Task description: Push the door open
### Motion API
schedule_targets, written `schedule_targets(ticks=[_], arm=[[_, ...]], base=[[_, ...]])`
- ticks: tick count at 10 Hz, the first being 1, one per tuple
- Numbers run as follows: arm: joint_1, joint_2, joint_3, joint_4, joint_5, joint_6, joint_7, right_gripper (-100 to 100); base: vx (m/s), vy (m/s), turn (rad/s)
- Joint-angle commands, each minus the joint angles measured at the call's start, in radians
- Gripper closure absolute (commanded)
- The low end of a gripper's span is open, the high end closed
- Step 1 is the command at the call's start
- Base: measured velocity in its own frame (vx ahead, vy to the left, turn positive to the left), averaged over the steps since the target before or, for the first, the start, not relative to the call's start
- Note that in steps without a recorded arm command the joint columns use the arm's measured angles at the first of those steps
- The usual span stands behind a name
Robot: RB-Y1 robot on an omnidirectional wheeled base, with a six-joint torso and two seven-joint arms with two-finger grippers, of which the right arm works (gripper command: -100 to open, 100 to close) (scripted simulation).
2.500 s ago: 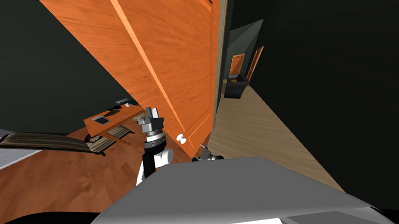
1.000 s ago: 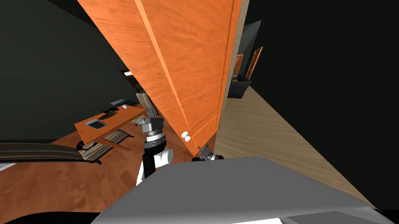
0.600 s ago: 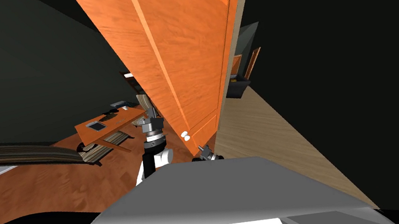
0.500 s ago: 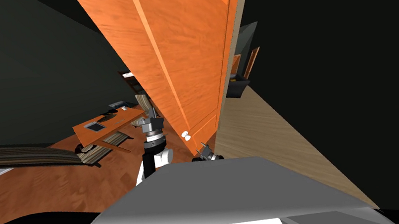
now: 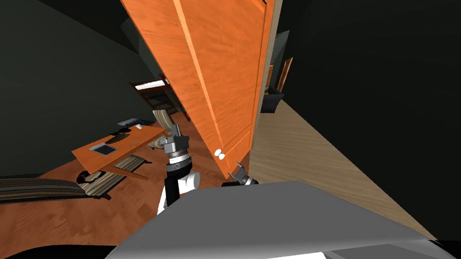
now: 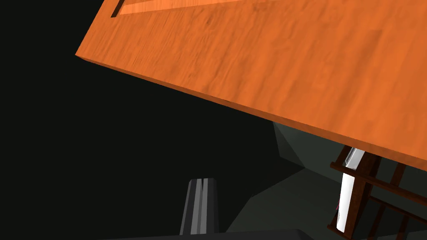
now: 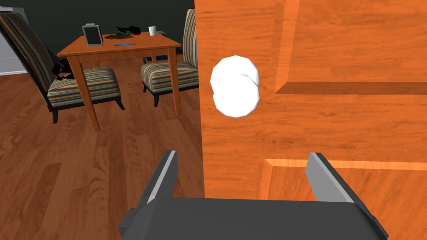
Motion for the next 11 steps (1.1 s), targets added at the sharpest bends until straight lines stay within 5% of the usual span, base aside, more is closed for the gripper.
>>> schedule_targets(ticks=[1, 10, 11], arm=[[0.000, 0.000, 0.000, 0.000, 0.000, 0.000, 0.000, -100], [-0.019, 0.028, -0.026, 0.026, 0.023, -0.004, -0.004, -100], [-0.019, 0.028, -0.026, 0.026, 0.023, -0.004, -0.004, 100]], base=[[-0.023, 0.041, -0.020], [0.138, 0.126, 0.007], [-0.010, -0.005, -0.002]])
